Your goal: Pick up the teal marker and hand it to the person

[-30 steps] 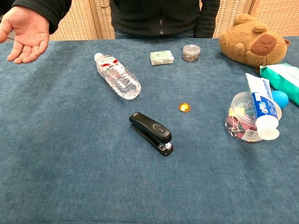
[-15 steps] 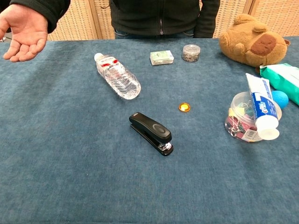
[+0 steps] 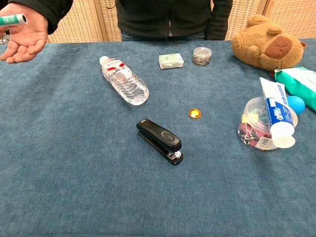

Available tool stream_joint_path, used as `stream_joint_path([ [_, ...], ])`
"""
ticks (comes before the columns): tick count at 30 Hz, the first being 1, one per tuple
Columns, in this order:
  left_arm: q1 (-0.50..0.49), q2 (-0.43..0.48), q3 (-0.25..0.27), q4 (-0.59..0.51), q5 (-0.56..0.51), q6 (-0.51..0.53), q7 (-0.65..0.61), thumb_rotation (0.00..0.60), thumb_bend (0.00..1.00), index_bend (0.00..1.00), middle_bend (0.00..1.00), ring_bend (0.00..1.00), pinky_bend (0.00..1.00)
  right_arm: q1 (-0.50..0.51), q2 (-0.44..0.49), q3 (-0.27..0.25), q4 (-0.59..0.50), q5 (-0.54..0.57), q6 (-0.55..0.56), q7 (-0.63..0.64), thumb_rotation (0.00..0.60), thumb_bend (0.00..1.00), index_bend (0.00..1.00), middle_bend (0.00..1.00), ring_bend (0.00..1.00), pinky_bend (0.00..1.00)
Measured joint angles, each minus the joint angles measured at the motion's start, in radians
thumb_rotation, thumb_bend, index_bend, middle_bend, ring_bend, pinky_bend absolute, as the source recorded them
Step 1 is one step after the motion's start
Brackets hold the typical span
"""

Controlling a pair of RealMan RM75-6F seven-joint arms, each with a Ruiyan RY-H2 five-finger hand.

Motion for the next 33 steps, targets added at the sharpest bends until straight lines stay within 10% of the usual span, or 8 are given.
stream_joint_path([
  [4, -0.030, -0.049, -0.019, 0.048, -0.060, -0.003, 0.030, 0.600, 0.32, 0.66, 0.00, 0.00, 0.00, 0.000, 0.001, 0.001, 0.001, 0.002, 0.000, 0.002, 0.600, 0.00, 0.03, 0.00, 0.00, 0.00],
  [8, -0.039, -0.063, -0.026, 0.059, -0.076, -0.008, 0.029, 0.600, 0.17, 0.10, 0.00, 0.00, 0.00, 0.000, 0.000, 0.001, 0.002, 0.003, -0.003, 0.001, 0.600, 0.00, 0.03, 0.00, 0.00, 0.00],
  [10, -0.036, -0.062, -0.027, 0.058, -0.066, -0.008, 0.002, 0.600, 0.13, 0.00, 0.00, 0.00, 0.00, 0.000, -0.001, 0.001, 0.002, 0.003, -0.003, 0.001, 0.600, 0.00, 0.03, 0.00, 0.00, 0.00],
  [24, 0.045, 0.041, -0.024, -0.041, 0.060, 0.045, -0.161, 0.600, 0.07, 0.00, 0.00, 0.00, 0.00, 0.000, -0.001, -0.001, -0.002, 0.000, -0.002, -0.005, 0.600, 0.00, 0.03, 0.00, 0.00, 0.00],
  [33, 0.231, 0.147, 0.091, -0.080, 0.240, 0.132, -0.419, 0.600, 0.00, 0.00, 0.00, 0.00, 0.00, -0.004, 0.000, -0.001, -0.006, -0.008, 0.013, -0.008, 0.600, 0.00, 0.03, 0.00, 0.00, 0.00],
])
